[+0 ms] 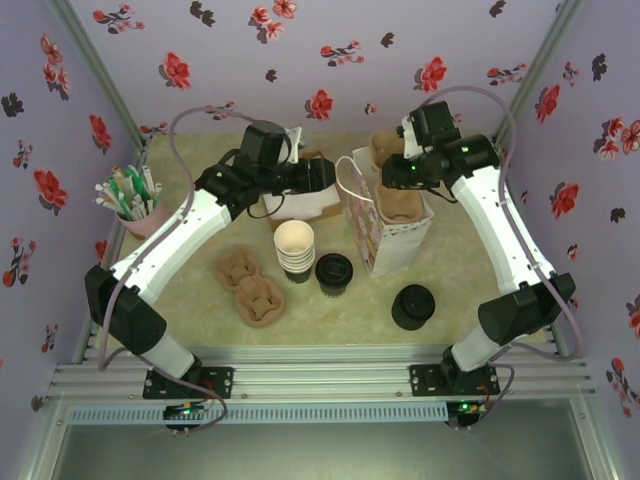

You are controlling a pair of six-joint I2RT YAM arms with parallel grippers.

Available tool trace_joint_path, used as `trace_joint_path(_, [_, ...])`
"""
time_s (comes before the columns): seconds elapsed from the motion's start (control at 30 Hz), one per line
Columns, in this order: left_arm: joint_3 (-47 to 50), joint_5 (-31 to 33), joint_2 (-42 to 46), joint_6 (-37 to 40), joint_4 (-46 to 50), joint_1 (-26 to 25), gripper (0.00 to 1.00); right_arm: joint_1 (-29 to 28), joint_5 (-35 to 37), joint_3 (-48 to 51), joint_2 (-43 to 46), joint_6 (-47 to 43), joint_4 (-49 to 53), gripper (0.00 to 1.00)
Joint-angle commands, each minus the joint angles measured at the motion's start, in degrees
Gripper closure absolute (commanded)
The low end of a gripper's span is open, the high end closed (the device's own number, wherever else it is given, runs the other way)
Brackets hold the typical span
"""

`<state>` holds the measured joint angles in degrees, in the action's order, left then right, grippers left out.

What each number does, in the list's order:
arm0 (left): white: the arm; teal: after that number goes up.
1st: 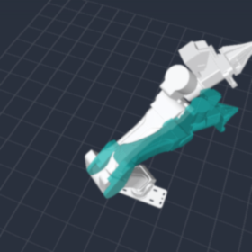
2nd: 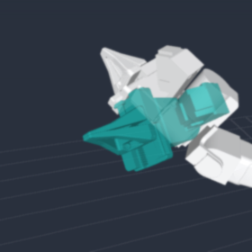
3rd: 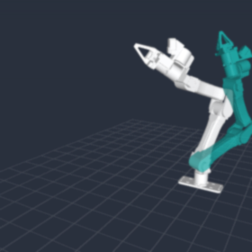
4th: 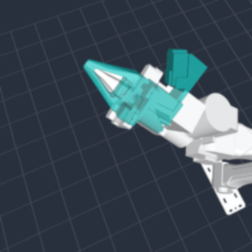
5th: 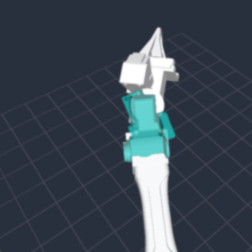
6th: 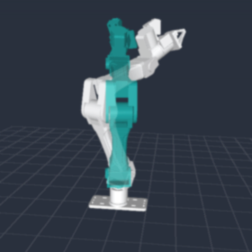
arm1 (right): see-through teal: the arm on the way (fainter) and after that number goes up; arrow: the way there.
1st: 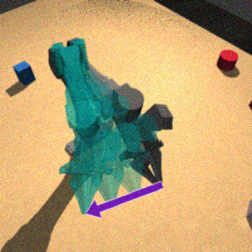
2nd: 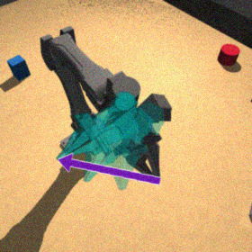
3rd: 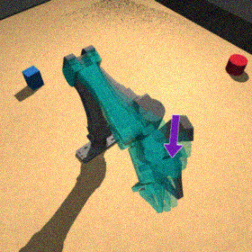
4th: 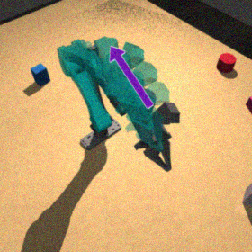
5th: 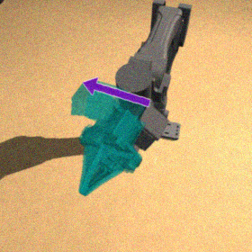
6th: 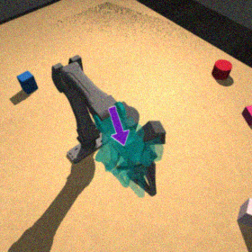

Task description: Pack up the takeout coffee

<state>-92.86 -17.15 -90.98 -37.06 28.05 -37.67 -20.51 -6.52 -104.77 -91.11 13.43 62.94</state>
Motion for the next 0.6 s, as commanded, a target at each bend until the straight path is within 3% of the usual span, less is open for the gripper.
trace_joint_path(0.0, [-0.05,-0.93,-1.0,0.8,-1.15,-0.04,0.42,-0.18,1.25,-0.32,-0.48,-1.63,1.65,0.62])
trace_joint_path(0.57, [-0.16,-0.96,-1.36,0.65,-1.25,-0.03,0.42,-3.31,3.98,-2.88,-3.13,-2.13,5.19,0.63])
